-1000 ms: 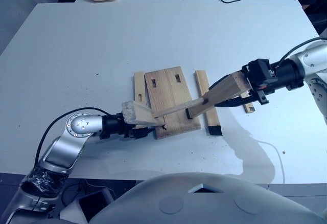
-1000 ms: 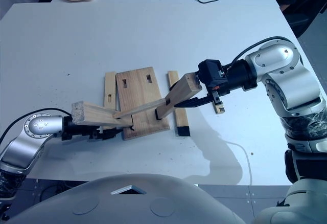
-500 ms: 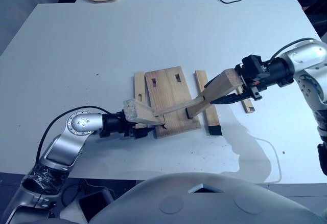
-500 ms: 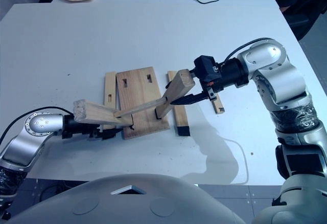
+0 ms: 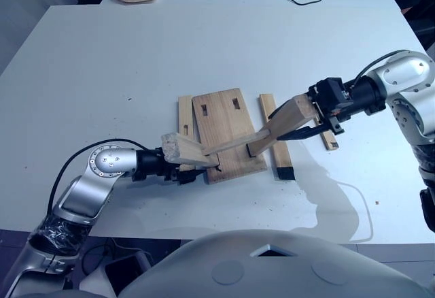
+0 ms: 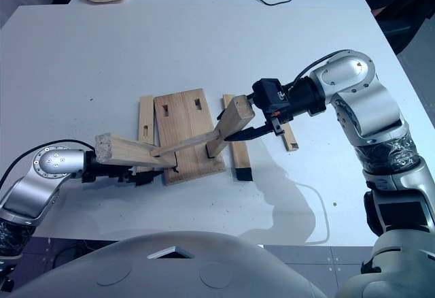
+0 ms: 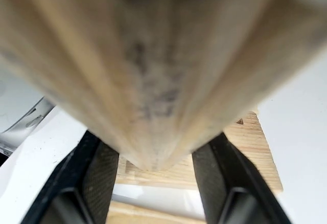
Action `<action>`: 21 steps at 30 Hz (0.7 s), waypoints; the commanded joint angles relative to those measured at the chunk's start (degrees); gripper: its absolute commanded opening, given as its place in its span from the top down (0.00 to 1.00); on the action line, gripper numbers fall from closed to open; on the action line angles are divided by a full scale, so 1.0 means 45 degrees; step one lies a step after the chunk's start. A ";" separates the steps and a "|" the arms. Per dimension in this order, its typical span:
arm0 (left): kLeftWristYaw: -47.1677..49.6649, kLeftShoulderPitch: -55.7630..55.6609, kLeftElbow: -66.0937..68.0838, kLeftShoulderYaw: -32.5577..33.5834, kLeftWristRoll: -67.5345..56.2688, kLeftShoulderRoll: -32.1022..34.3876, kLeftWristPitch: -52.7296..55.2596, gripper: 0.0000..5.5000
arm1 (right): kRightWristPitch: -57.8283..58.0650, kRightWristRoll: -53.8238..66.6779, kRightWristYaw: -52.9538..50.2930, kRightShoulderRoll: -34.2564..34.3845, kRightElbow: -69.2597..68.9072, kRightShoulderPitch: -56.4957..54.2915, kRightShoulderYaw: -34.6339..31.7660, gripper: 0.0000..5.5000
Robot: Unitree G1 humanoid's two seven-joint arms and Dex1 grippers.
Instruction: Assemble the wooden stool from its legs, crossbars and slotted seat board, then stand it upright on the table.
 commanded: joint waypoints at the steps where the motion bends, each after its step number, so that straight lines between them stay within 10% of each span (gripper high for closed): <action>1: -0.0203 -0.0789 -0.0174 0.0828 -0.1394 -0.0250 0.0612 0.42 | -0.0460 -0.1976 0.0102 0.0053 0.0328 0.0820 0.1564 0.64; 8: -0.0129 -0.4113 0.1849 0.3007 -0.4584 -0.0924 0.3480 0.42 | -0.0572 -0.1832 -0.0015 -0.0069 0.0519 0.0733 0.1479 0.64; 21: -0.0136 -0.6760 -0.1098 0.1894 -0.9149 -0.2073 0.8478 0.54 | -0.0635 -0.1893 0.0027 0.0119 0.0593 0.0266 0.1946 0.64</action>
